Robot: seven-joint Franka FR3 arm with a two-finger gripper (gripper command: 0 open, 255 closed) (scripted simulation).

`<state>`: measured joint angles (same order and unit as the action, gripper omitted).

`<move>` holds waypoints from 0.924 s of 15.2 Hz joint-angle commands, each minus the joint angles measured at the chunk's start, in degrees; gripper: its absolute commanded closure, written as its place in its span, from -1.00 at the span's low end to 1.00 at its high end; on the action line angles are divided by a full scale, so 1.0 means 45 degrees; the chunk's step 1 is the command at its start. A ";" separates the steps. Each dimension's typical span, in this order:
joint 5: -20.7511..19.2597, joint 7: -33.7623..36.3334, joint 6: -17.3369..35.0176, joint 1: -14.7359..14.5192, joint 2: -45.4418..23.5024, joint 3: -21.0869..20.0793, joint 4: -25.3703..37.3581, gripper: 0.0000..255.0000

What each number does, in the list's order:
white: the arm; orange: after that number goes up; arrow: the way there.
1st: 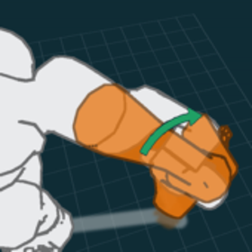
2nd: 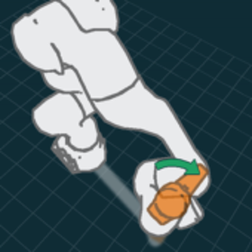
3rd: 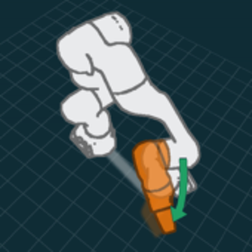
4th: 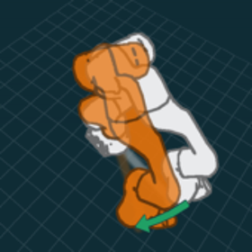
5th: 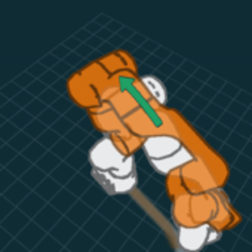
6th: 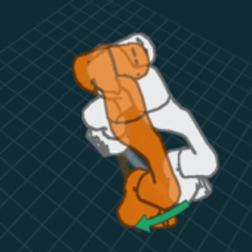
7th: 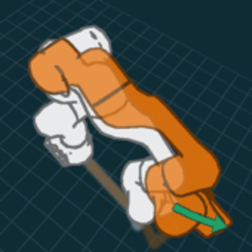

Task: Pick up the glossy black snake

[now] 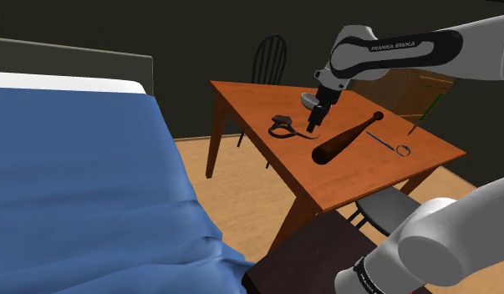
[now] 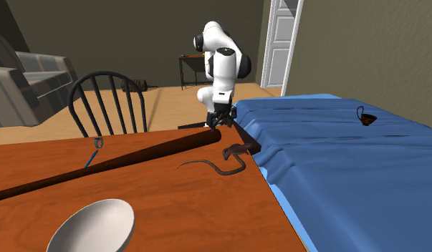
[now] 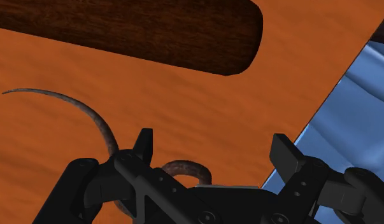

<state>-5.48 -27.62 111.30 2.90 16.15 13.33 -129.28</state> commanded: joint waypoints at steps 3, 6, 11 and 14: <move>0.0495 -0.1255 0.0931 0.0119 -0.1903 0.0639 0.1168 -1.00; 0.1086 -0.2151 0.1423 0.0236 -0.3354 0.0943 0.2203 -1.00; 0.1969 -0.3255 0.1945 0.0530 -0.5234 0.1118 0.3593 -1.00; 0.2062 -0.3321 0.2417 0.0549 -0.5447 0.1101 0.3320 -1.00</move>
<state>3.56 -42.42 121.35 5.44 -7.79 18.44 -113.76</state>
